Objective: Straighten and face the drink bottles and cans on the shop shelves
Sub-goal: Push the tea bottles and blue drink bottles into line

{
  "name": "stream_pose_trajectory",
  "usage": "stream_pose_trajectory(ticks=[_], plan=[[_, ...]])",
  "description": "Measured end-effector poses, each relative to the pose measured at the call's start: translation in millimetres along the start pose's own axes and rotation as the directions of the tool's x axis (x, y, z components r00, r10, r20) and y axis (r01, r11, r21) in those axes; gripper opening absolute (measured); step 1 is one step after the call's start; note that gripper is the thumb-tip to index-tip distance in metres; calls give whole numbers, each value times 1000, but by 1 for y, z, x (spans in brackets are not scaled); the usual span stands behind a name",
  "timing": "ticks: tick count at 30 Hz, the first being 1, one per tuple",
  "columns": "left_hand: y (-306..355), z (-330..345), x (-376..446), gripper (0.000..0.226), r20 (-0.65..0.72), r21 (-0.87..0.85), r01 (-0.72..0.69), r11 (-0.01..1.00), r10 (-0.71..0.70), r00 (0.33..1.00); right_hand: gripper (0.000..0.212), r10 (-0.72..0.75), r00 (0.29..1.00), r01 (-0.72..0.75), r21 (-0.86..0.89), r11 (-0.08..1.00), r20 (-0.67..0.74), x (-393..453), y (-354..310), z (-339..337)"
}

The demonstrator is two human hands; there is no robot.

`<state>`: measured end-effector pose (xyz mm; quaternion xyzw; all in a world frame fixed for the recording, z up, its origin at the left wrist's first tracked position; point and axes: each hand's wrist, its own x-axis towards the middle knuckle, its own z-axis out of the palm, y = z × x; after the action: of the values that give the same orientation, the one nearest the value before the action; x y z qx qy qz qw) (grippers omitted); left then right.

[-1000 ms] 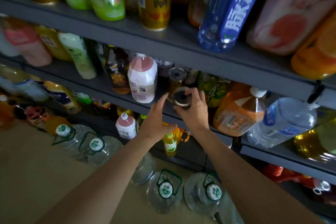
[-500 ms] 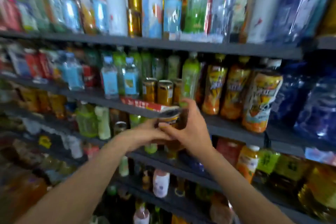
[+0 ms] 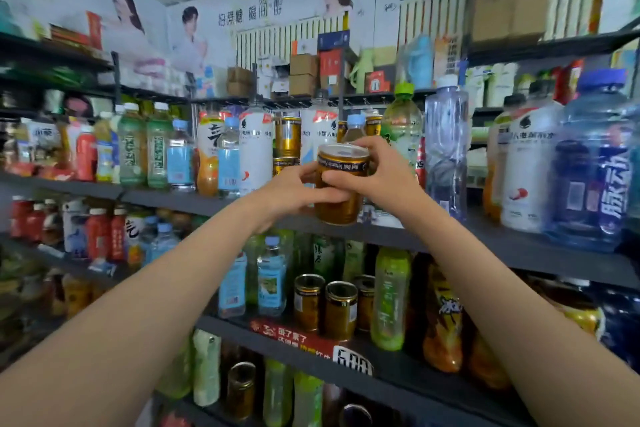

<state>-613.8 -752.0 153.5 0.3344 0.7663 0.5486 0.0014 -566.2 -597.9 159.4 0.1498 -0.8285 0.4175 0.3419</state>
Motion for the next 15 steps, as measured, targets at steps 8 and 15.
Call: stream_pose_trajectory(ticks=[8,15], plan=[[-32,-70,21,43,-168,244,-17,970,59,984,70,-95,979,153,-339,928,180,70,-8,73],[-65,-84,61,23,-245,497,43,867,92,965,28,-156,963,270,-775,572,221,91,-16,116]])
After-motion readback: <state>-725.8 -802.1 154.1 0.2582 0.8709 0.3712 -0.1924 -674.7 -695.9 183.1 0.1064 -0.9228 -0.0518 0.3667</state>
